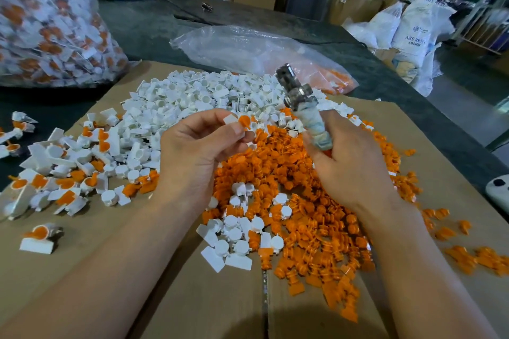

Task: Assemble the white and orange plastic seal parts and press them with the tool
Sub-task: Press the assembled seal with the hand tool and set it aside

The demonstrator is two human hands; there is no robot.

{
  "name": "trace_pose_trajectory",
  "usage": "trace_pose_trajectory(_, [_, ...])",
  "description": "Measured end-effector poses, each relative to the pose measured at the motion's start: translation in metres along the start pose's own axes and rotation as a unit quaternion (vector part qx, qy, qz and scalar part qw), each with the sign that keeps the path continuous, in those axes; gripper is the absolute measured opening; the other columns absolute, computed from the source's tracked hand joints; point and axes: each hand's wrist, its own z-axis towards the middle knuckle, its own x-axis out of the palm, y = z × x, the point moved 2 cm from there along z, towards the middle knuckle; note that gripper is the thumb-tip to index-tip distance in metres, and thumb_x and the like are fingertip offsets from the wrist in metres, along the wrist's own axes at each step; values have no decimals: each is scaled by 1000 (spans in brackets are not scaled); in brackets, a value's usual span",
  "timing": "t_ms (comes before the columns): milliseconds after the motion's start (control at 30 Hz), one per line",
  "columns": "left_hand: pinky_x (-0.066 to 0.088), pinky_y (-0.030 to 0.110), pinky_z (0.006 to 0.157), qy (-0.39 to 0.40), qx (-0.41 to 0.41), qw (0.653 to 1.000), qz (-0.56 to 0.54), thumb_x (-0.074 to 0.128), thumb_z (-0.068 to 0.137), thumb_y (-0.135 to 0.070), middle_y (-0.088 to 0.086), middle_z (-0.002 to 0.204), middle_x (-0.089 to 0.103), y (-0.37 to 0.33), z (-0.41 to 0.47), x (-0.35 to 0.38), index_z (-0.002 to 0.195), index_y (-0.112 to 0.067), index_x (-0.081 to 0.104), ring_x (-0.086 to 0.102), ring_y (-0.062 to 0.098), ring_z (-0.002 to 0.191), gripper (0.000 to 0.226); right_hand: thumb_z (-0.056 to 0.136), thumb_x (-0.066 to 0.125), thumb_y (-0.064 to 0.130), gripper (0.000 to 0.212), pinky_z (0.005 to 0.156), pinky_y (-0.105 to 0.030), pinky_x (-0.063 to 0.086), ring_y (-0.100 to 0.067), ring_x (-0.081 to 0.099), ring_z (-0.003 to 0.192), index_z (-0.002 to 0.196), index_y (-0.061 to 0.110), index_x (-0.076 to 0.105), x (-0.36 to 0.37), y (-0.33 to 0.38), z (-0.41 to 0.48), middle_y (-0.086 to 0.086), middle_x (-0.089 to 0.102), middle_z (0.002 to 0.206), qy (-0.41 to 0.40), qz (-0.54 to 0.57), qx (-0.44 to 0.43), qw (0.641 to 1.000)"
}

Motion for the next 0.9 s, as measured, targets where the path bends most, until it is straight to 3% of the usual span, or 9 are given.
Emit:
trace_pose_trajectory(67, [52,18,56,-3,11,1000,-2,69,62,-7,0,61,68,0,-1,0,72,-11,68,69,17,62,11,91,50,27,13,54,-17,24,0,36,62,95,27,38,2,4,-2,20,33,72,20,19,-9,1000])
trace_pose_trajectory(167, [52,18,57,-8,18,1000,-10,69,62,-7,0,61,68,0,-1,0,73,-10,67,69,17,62,12,90,50,26,21,57,-28,21,-6,35,68,109,19,49,7,6,-4,12,40,84,49,0,-16,999])
trace_pose_trajectory(367, [52,19,57,-16,27,999,-22,70,62,-8,1,64,69,-1,-1,0,71,-13,69,69,17,63,11,90,51,28,39,68,-22,24,-14,46,96,127,17,45,11,10,-5,-1,53,113,78,-9,-23,997])
trace_pose_trajectory(633, [52,18,56,-24,30,999,-15,68,63,-7,-2,65,69,-3,-2,0,76,-9,66,66,11,61,13,89,53,26,37,68,-22,25,-8,42,91,124,18,46,13,13,-6,1,53,112,101,-10,-31,994])
trace_pose_trajectory(900, [53,19,55,-21,32,999,9,70,63,-10,0,67,70,-2,-3,-1,70,-16,71,68,14,63,9,89,53,26,19,59,-29,24,-8,37,75,107,20,51,12,17,-7,10,44,86,103,-8,-31,994])
